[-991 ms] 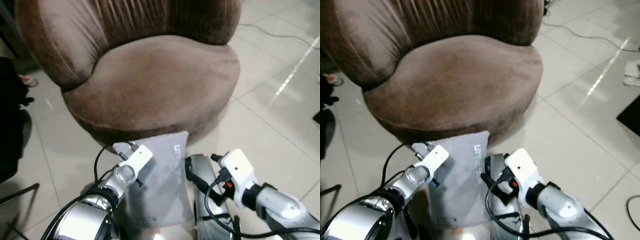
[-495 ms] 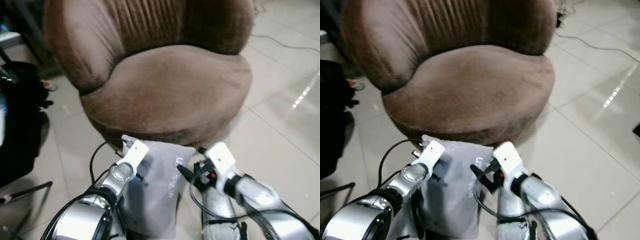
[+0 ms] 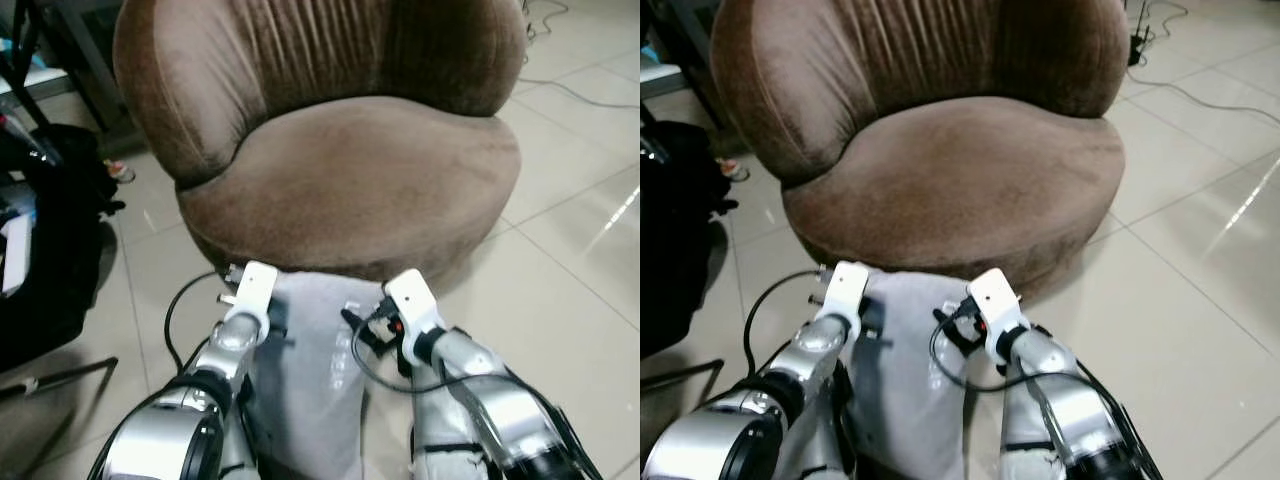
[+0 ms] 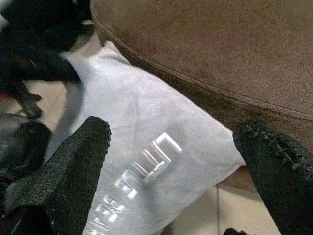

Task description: Move the pillow to the sofa from floor

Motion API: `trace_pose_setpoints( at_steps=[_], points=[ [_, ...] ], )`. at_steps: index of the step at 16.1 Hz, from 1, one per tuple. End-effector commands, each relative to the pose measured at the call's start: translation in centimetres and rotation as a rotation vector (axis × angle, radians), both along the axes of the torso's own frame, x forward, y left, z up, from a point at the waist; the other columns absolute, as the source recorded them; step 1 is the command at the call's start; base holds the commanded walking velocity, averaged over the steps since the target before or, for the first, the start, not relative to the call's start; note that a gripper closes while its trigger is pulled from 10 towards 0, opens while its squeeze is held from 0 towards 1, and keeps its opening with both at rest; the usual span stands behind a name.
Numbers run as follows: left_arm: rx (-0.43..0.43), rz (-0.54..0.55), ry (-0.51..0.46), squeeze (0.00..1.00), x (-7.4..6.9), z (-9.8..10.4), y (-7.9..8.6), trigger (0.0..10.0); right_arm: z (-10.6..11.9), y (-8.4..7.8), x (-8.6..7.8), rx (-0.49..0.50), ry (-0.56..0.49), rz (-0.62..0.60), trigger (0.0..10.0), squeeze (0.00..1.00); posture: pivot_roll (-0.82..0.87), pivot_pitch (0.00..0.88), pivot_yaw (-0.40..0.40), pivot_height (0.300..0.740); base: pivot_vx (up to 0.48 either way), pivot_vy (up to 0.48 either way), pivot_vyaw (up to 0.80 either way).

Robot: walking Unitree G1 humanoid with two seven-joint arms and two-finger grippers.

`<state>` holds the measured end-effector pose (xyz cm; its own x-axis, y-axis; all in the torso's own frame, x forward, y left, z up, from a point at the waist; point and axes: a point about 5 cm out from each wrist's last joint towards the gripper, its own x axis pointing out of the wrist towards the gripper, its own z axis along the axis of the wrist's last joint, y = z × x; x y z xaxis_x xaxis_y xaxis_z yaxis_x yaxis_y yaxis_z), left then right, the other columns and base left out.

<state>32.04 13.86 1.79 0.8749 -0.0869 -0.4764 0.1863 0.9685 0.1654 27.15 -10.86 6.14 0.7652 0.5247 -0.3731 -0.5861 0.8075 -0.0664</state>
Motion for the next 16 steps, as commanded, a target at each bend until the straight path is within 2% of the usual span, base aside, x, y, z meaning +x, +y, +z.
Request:
trace_pose_setpoints(
  at_steps=[1,4,5,7,9,11,12,13,14,15,16],
  points=[
    [-0.028,0.054,-0.184,0.00,2.1,3.3,0.6,10.0,-0.3,0.0,0.6,-0.010,-0.008,-0.018,10.0,0.00,-0.15,0.000,0.122,0.456,0.000,0.000,0.00],
    [-0.063,0.062,-0.264,0.00,2.8,4.7,0.4,10.0,-0.6,0.4,2.1,0.012,-0.021,-0.042,10.0,0.00,-0.11,0.000,0.107,0.456,0.000,0.000,0.00],
    [-0.080,0.052,-0.314,0.00,2.8,5.4,-0.2,10.0,0.8,0.8,2.9,0.057,-0.059,-0.002,10.0,0.00,-0.11,0.000,0.100,0.456,0.000,0.000,0.00],
    [-0.066,0.025,-0.341,0.00,2.6,5.5,-0.5,10.0,4.9,0.3,4.1,0.066,-0.140,0.139,10.0,0.00,-0.11,0.000,0.094,0.456,0.000,0.000,0.00],
    [-0.060,0.025,-0.327,0.00,2.5,5.3,-0.3,10.0,9.8,-2.5,6.3,0.012,-0.221,0.201,10.0,0.00,-0.12,0.000,0.087,0.456,0.000,0.000,0.00],
    [-0.049,0.022,-0.335,0.00,2.6,5.4,-0.2,10.0,12.0,-4.2,7.6,0.017,-0.280,0.165,10.0,0.00,-0.13,0.000,0.081,0.456,0.000,0.000,0.00],
    [-0.051,0.022,-0.338,0.00,2.6,5.6,-0.2,10.0,12.1,-4.5,7.7,0.016,-0.293,0.149,10.0,0.00,-0.13,0.000,0.075,0.456,0.000,0.000,0.00],
    [-0.054,0.031,-0.348,0.00,2.8,5.9,-0.2,10.0,10.9,-4.5,7.7,0.028,-0.297,0.098,10.0,0.00,-0.12,0.000,0.072,0.456,0.000,0.000,0.00],
    [-0.051,0.020,-0.359,0.00,2.9,6.1,-0.4,10.0,8.6,-2.9,6.6,0.018,-0.262,0.112,10.0,0.00,-0.12,0.000,0.076,0.456,0.000,0.000,0.00],
    [-0.052,0.006,-0.364,0.00,2.9,6.3,-0.6,10.0,8.0,-2.2,6.3,0.067,-0.227,0.109,10.0,0.00,-0.12,0.000,0.076,0.456,0.000,0.000,0.00],
    [-0.052,0.002,-0.368,0.00,3.0,6.4,-0.6,10.0,7.8,-1.9,6.2,0.074,-0.221,0.102,10.0,0.00,-0.12,0.000,0.082,0.456,0.000,0.000,0.00]
  ],
)
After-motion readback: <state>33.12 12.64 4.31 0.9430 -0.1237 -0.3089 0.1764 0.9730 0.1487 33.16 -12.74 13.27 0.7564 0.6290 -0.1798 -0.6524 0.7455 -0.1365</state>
